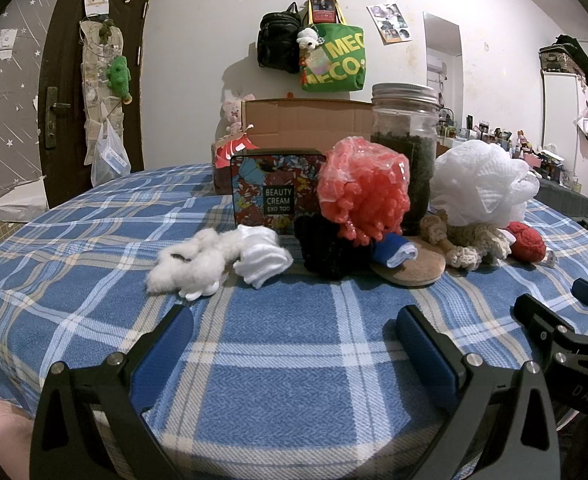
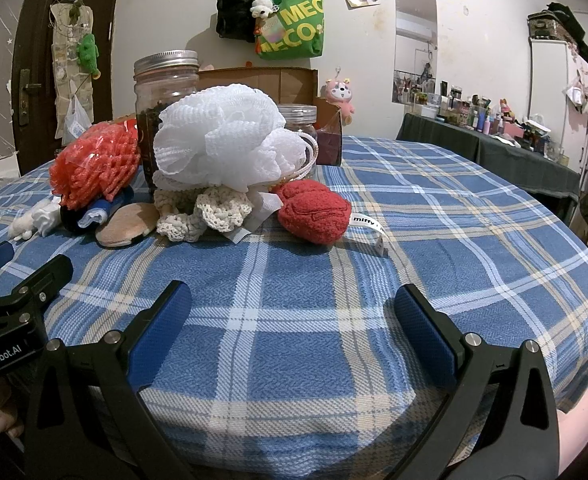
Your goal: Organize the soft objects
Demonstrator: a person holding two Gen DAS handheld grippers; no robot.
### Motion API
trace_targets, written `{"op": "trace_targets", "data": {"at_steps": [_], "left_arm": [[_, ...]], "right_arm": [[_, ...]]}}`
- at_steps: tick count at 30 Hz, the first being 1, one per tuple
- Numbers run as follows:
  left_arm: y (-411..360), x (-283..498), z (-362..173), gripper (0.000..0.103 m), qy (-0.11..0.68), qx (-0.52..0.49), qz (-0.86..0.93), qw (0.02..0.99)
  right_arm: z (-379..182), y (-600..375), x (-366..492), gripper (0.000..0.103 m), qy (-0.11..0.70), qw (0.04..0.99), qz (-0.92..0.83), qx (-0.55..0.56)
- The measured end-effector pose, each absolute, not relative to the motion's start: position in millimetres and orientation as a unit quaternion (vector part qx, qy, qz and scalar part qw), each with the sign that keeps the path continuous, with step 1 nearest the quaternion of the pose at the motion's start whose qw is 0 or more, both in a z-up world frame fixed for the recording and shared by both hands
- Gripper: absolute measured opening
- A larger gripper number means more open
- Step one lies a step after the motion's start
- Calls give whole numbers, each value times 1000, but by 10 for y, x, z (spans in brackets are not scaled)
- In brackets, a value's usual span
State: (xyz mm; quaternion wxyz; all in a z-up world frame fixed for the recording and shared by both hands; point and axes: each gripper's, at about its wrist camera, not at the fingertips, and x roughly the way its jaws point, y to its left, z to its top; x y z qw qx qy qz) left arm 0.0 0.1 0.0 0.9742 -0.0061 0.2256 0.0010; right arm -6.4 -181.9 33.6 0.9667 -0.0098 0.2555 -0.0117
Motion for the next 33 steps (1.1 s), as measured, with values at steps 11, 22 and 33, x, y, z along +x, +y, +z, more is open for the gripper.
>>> {"op": "trace_targets", "data": {"at_steps": [11, 22, 33], "left_arm": [[0, 0, 0, 103, 225, -6, 1, 974], [1, 0, 0, 103, 225, -6, 1, 974], [0, 0, 0, 103, 225, -6, 1, 974]], "right_arm": [[335, -1818, -67, 103, 255, 967, -12, -10], [336, -1817, -70, 103, 255, 967, -12, -10], [335, -1818, -70, 103, 255, 967, -12, -10]]}}
